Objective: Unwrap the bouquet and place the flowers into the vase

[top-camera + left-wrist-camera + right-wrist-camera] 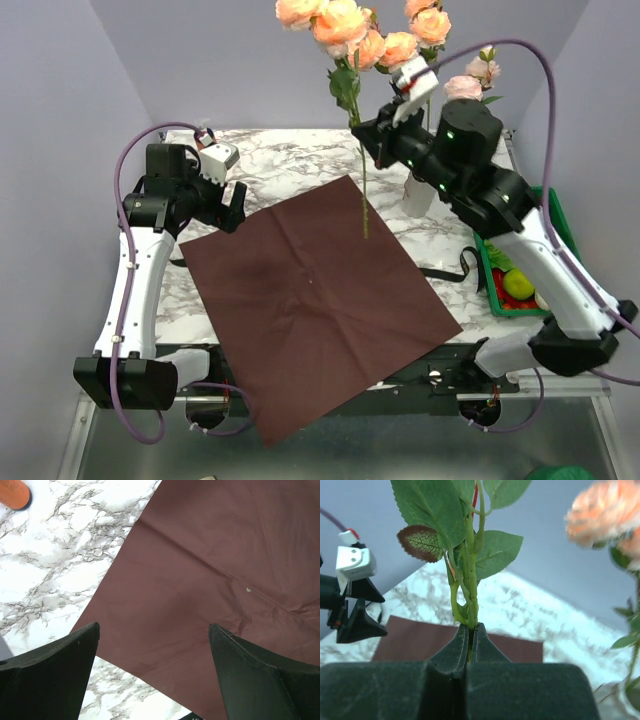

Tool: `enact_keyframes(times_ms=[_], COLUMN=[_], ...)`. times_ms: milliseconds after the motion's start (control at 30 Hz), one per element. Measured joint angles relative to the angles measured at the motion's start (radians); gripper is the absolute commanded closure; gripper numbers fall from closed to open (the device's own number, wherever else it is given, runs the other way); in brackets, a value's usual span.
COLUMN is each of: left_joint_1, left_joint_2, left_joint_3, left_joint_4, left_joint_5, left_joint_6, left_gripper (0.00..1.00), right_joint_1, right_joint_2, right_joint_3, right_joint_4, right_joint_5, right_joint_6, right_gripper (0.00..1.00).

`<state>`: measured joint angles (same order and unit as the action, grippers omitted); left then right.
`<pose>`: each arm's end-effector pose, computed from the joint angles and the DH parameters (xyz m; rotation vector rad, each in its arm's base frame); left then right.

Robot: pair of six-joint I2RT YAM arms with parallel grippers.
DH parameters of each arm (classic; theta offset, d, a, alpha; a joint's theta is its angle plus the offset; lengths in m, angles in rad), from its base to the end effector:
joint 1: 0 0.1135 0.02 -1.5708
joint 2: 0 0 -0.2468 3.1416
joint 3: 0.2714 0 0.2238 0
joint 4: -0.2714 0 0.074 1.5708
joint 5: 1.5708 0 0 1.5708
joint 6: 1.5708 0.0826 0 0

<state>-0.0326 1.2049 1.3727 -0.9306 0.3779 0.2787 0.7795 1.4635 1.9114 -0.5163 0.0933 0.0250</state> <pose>0.2421 -0.0384 0.3350 0.5376 2.2236 -0.3131 0.2315 0.2179 0.4957 -0.5458 1.5744 0.5371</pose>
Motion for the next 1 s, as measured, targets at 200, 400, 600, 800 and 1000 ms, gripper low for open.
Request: enact_keyframes(times_ms=[200, 400, 600, 800, 1000], left_joint_1=[0.000, 0.000, 0.000, 0.000, 0.000], left_joint_2=[-0.009, -0.009, -0.009, 0.006, 0.058], left_joint_3=[0.000, 0.002, 0.002, 0.009, 0.042], left_joint_4=[-0.003, -0.006, -0.006, -0.004, 0.003], left_joint_5=[0.001, 0.002, 0.005, 0.008, 0.009], left_joint_6=[-0.008, -0.010, -0.010, -0.010, -0.010], left_gripper=[0.01, 0.01, 0.01, 0.01, 0.01], right_joint_1=[0.049, 0.016, -0.193, -0.335, -0.404], right_joint_2=[-0.287, -0.397, -0.350, -0.266, -0.156], right_joint_3=[-0.343, -0.531, -0.556, -0.628, -0.628], right_joint_4=[0.302, 0.801, 1.001, 1.112, 1.161], right_joint_5=[0.043, 0.236, 0.278, 0.280, 0.257], right_joint_6=[-0.249, -0.551, -0.577, -0.520, -0.457], right_gripper=[0.99, 0.99, 0.99, 0.99, 0.99])
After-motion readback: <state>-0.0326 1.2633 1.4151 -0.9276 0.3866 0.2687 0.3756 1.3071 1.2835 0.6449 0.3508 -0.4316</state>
